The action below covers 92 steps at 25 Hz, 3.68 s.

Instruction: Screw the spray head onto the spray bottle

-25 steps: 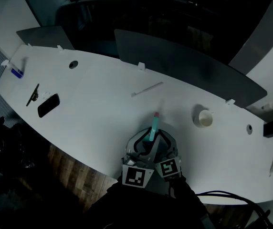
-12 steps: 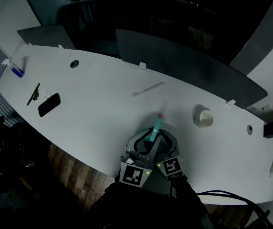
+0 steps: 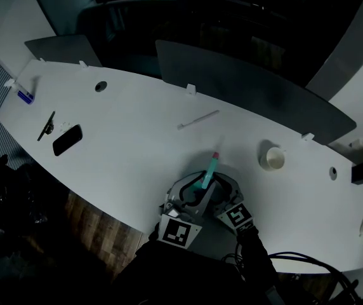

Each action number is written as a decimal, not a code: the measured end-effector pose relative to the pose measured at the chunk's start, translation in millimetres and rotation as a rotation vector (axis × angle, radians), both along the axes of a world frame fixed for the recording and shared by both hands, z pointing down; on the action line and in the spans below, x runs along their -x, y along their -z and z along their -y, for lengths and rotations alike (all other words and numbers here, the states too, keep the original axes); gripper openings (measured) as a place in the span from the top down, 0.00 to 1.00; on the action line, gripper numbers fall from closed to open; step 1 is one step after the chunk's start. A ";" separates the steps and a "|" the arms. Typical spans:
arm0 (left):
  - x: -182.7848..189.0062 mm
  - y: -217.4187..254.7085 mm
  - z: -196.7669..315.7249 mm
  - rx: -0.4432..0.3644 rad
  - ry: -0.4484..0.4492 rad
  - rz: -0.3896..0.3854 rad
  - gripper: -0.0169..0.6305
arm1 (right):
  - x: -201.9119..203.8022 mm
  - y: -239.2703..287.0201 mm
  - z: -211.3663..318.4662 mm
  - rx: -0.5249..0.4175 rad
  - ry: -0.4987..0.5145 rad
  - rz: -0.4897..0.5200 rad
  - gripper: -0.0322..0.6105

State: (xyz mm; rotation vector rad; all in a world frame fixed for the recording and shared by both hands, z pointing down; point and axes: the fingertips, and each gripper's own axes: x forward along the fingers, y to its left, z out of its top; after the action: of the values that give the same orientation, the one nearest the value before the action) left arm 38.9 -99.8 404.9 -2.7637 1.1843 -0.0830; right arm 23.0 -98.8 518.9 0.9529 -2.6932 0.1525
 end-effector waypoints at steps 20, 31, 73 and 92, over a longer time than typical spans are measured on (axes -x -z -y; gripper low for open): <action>13.0 -3.3 -11.1 0.078 0.028 -0.114 0.80 | 1.9 29.8 -17.7 -0.062 -0.111 0.203 0.50; 14.5 -9.0 -18.5 0.078 -0.142 -0.010 0.79 | -4.5 34.7 -20.5 0.010 0.284 0.074 0.50; -3.5 -14.1 -17.5 0.207 -0.358 0.317 0.79 | -2.0 15.3 -19.2 0.061 0.465 0.016 0.49; -3.7 -15.5 -17.0 0.171 -0.355 0.318 0.79 | -1.7 25.1 -16.1 0.062 0.278 0.105 0.50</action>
State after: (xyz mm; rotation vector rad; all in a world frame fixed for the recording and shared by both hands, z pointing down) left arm 42.6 -82.7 420.4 -2.9103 0.6271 -0.5846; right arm 24.7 -82.7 493.8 0.5582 -2.8636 0.2317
